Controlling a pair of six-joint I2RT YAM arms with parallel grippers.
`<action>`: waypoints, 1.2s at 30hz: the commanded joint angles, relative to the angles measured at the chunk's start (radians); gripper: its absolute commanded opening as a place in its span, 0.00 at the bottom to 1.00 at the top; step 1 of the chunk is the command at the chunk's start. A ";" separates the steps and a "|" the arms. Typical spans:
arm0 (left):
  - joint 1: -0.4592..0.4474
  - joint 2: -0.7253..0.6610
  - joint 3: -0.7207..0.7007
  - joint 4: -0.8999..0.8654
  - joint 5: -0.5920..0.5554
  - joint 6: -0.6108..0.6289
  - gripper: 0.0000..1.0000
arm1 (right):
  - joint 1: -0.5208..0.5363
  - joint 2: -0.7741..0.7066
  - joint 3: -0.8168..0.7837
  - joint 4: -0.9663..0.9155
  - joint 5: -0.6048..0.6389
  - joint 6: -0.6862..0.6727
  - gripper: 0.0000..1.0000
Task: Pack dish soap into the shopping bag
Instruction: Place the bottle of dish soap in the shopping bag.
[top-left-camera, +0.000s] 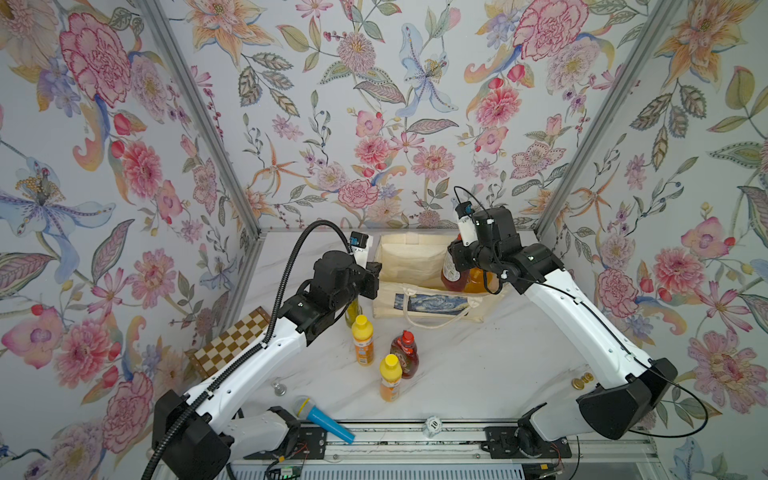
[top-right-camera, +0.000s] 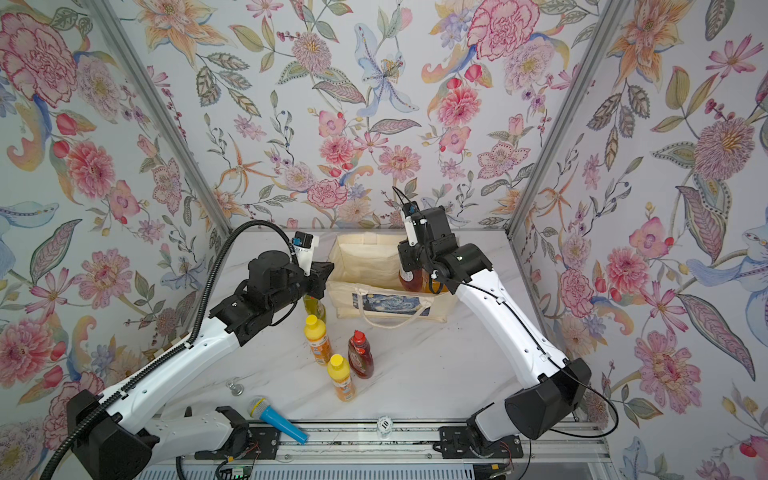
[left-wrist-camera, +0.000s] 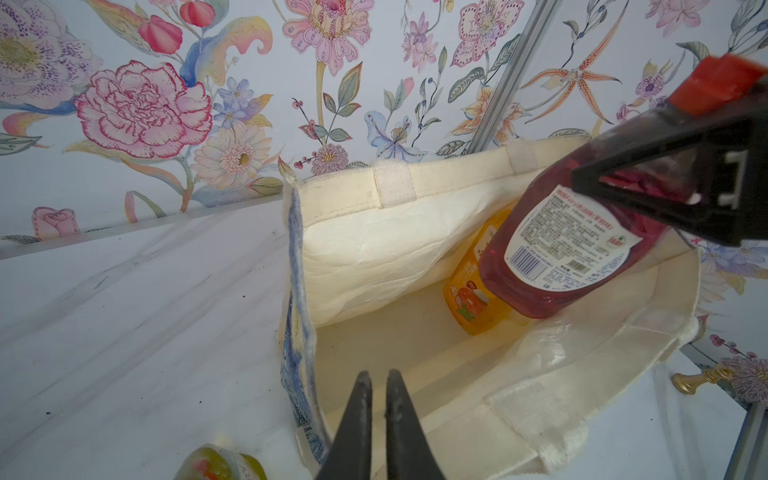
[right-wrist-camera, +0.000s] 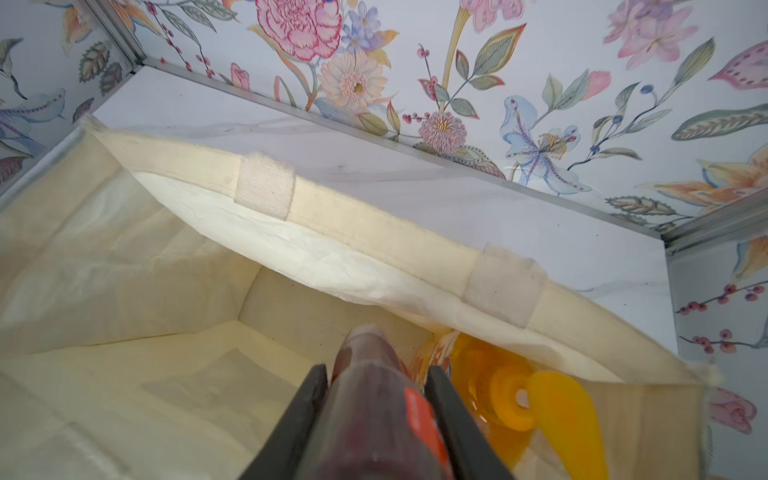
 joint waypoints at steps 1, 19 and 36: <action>-0.003 0.015 0.021 0.017 0.001 0.008 0.25 | -0.019 -0.095 -0.078 0.259 -0.041 -0.004 0.07; -0.003 0.132 0.107 -0.048 -0.157 0.066 0.55 | -0.026 -0.074 -0.384 0.549 -0.025 -0.057 0.05; -0.003 0.118 0.115 -0.039 -0.187 0.067 0.00 | -0.033 0.052 -0.456 0.653 0.006 -0.074 0.02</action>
